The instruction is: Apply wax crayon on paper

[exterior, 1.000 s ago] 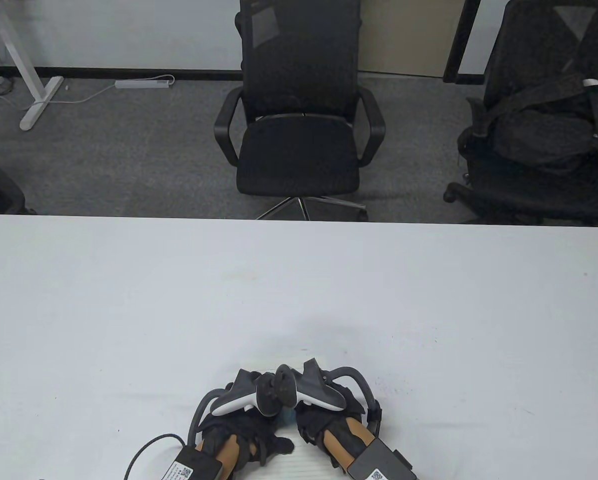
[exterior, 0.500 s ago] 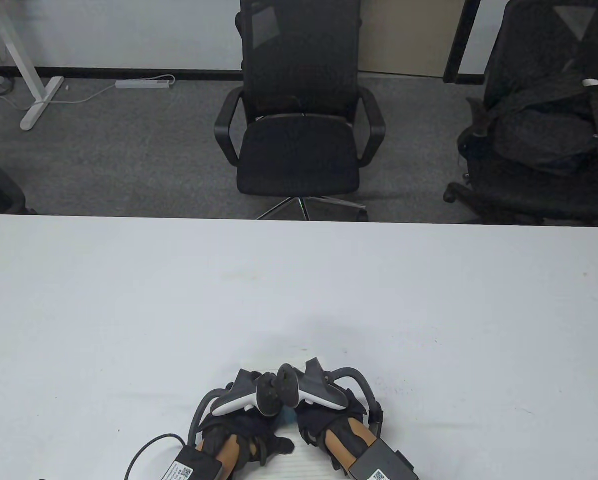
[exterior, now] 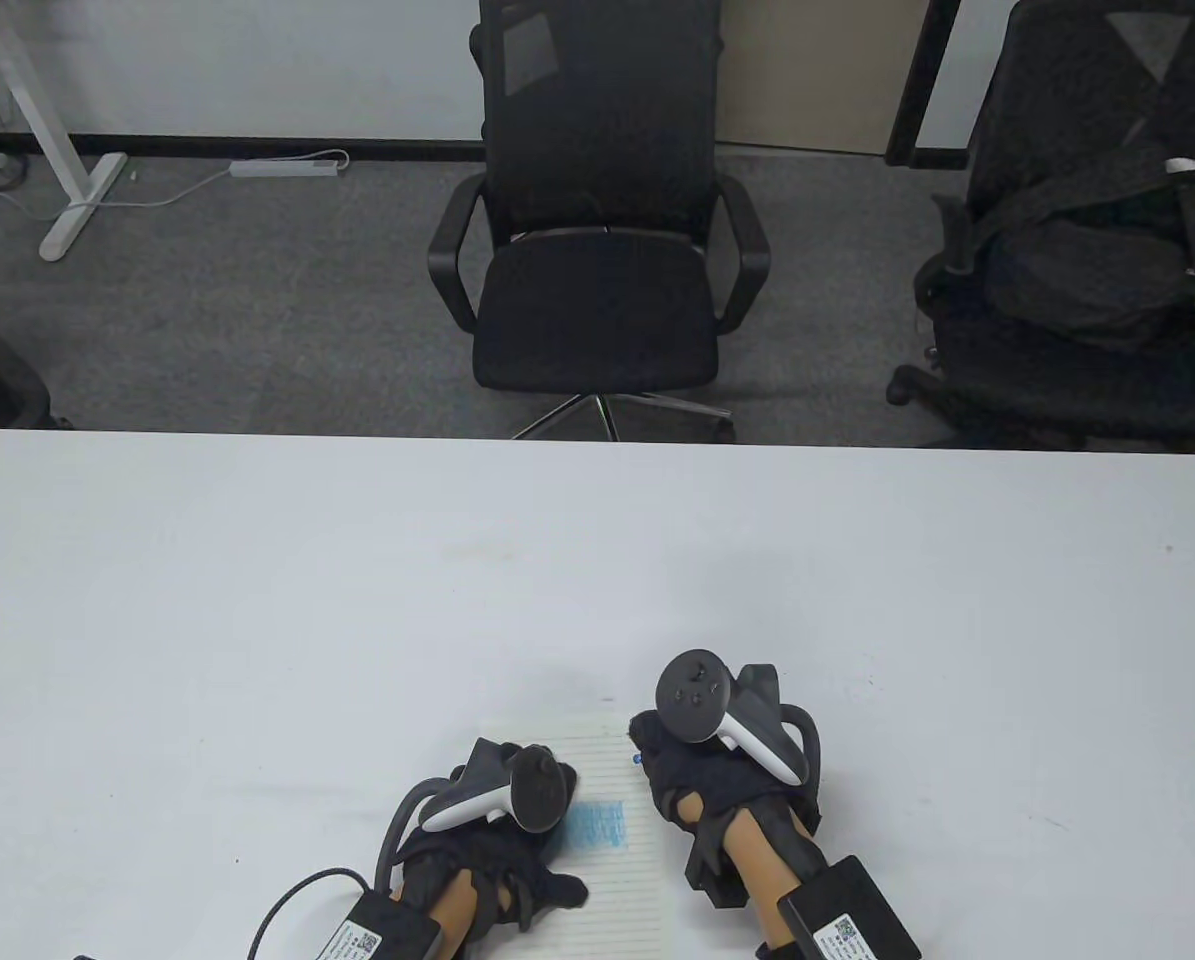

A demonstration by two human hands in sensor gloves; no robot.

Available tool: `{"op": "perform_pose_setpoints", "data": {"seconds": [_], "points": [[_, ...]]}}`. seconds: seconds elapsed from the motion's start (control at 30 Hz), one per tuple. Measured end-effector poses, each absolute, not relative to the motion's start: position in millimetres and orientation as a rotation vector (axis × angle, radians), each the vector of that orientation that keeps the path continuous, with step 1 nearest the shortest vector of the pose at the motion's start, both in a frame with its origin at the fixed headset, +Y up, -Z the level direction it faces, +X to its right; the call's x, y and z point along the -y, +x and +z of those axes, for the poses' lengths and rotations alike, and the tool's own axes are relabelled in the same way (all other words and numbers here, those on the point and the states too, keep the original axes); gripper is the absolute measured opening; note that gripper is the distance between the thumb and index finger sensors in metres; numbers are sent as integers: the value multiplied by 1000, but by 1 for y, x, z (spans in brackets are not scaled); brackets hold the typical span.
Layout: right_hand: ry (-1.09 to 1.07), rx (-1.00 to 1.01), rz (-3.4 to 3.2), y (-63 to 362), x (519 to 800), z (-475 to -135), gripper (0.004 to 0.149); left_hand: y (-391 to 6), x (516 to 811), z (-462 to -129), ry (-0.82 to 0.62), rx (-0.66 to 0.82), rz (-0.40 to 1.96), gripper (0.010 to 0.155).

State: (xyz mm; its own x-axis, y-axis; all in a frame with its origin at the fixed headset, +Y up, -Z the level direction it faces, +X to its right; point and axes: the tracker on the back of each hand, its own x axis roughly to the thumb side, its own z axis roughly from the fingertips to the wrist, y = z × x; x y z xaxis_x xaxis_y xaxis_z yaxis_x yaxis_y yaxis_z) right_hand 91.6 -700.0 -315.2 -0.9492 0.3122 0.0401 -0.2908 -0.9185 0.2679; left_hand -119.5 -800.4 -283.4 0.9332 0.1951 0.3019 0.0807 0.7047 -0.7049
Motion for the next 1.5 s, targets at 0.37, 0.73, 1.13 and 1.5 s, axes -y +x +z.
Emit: {"op": "perform_pose_setpoints", "data": {"seconds": [0.37, 0.73, 1.13, 1.5], "points": [[77, 122, 3136, 129, 729, -298, 47, -120, 801, -283, -792, 376, 75, 105], [260, 176, 3398, 114, 765, -278, 49, -121, 801, -284, -795, 377, 78, 105], [249, 34, 3414, 112, 768, -265, 59, -122, 800, -284, -777, 400, 86, 105], [43, 83, 2973, 178, 735, -269, 68, -173, 731, -285, -400, 394, 322, 97]]}}
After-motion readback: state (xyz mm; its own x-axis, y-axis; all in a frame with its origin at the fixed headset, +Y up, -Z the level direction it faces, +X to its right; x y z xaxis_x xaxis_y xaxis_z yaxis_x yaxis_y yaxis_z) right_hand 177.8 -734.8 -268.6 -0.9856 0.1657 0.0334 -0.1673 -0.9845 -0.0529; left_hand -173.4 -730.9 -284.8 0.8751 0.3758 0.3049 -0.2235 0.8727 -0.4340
